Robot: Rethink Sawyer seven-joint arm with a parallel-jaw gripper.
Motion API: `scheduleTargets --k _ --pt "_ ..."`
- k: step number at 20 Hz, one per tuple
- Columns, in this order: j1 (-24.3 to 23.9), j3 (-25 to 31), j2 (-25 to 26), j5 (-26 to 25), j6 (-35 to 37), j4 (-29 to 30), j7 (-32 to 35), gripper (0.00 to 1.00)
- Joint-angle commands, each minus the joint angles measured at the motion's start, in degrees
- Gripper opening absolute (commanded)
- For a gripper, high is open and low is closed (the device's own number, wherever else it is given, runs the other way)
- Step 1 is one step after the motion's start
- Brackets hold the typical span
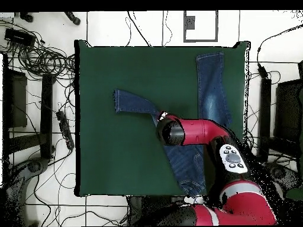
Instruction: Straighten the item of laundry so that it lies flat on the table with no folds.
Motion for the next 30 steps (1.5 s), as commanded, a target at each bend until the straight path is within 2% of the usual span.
scheduleTargets --k 1,9,16,19,30 --pt "2.4 1.0 8.06 -0.04 -7.46 2.5 6.47 1.0" --pt "4.57 -0.64 7.74 2.17 -8.07 3.19 8.33 1.0" --pt "3.24 0.3 6.36 2.84 -6.21 4.61 7.08 1.0" --pt "2.93 0.36 2.05 2.81 -2.47 6.95 5.29 1.0" --pt "-6.52 6.07 -15.79 2.01 4.79 23.16 -2.99 1.0"
